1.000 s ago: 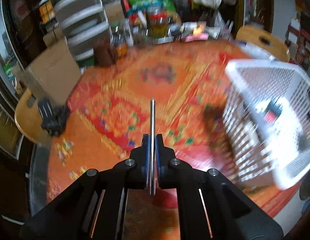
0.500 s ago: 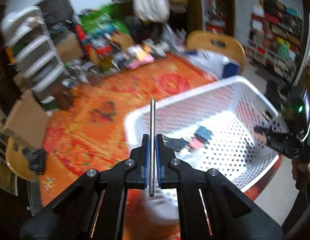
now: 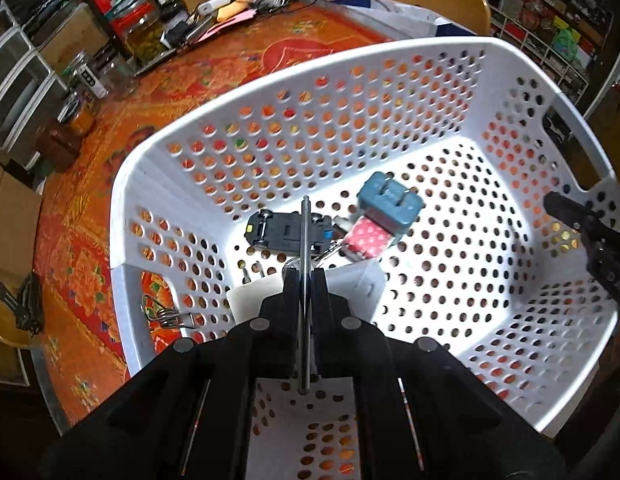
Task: Organize rigid objects
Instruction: 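Lower the metal rod into the basket and open the left gripper, then release the basket rim with the right gripper and withdraw both tools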
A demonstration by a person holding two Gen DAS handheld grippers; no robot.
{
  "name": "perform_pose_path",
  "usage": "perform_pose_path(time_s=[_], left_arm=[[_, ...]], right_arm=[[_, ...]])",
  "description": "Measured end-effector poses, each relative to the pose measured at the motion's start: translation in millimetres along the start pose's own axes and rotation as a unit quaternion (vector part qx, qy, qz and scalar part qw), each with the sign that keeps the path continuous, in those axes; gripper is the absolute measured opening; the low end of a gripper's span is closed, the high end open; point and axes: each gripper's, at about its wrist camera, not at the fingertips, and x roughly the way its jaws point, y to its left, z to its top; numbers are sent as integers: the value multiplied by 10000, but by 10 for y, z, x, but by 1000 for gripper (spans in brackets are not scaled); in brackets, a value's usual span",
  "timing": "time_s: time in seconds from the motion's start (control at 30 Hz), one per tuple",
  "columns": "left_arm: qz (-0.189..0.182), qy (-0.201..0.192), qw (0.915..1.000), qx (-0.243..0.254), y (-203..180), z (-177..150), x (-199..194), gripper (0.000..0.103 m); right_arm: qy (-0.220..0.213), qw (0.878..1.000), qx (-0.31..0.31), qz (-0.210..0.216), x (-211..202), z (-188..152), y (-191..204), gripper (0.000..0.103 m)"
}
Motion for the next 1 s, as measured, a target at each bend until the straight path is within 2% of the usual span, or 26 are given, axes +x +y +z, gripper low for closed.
perform_pose_path(time_s=[0.3,0.47,0.5,0.6,0.63,0.67,0.7,0.73,0.77,0.8,0.83,0.9,0.93,1.0], left_arm=[[73,335,9994,-7,10,8,129,5],[-194,480,9986,-126,55,18,167,7],[-242,474,9985,-160,71,20,164,11],[-558,348,9976,-231,94,12,114,30],[-695,240,9971,-215,90,3,74,36],[-713,133,9971,-218,86,-7,40,38],[-717,14,9972,-231,83,-20,0,42],[-737,-160,9969,-239,70,-52,-65,49],[-751,-255,9966,-229,59,-75,-109,52],[-754,-379,9962,-213,39,-103,-163,61],[-663,-609,9958,-171,11,-155,-256,80],[-122,-1158,9930,-181,-42,-255,-441,103],[278,-1652,9855,-276,-22,-383,-624,103],[552,-2102,9751,-431,20,-556,-839,103]], right_arm=[[-1,10000,2,-7,-4,2,0,24],[9,10000,4,-5,-5,4,-7,24],[12,10000,8,-5,-6,6,-11,24],[-6,10000,18,30,-6,6,-17,27],[-15,10000,11,70,-7,4,-23,38],[-31,10000,6,87,-10,6,-22,56],[-54,9999,12,86,-12,2,-27,66],[-112,9999,40,40,-21,-2,-26,80],[-194,9998,48,-49,-39,-13,-18,84],[-256,9996,42,-94,-61,-22,-10,85],[-336,9994,55,-112,-105,-37,-2,86],[-674,9975,157,-129,-266,-83,3,91],[-972,9949,233,-131,-416,-140,7,95],[-1506,9880,321,-72,-699,-261,44,100]])
